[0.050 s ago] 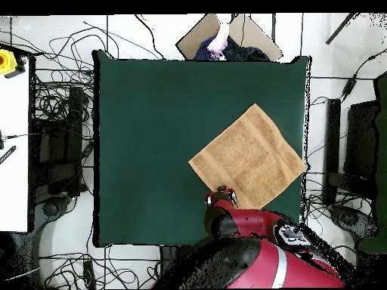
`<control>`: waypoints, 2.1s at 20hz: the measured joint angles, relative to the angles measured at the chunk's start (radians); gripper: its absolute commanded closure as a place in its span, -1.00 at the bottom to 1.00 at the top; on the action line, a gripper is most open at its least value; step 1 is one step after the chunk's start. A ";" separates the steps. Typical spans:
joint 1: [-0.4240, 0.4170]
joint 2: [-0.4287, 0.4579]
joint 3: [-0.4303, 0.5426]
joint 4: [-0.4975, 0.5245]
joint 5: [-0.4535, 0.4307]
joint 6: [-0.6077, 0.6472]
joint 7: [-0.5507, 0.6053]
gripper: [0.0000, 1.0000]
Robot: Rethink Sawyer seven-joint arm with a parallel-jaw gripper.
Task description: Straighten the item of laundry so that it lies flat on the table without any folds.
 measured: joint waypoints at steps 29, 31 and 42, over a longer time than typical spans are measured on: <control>0.034 0.093 -0.073 0.143 0.284 -0.392 0.000 1.00; 0.025 0.094 -0.068 0.149 0.289 -0.397 0.000 1.00; -0.014 0.090 -0.042 0.187 0.316 -0.400 0.000 1.00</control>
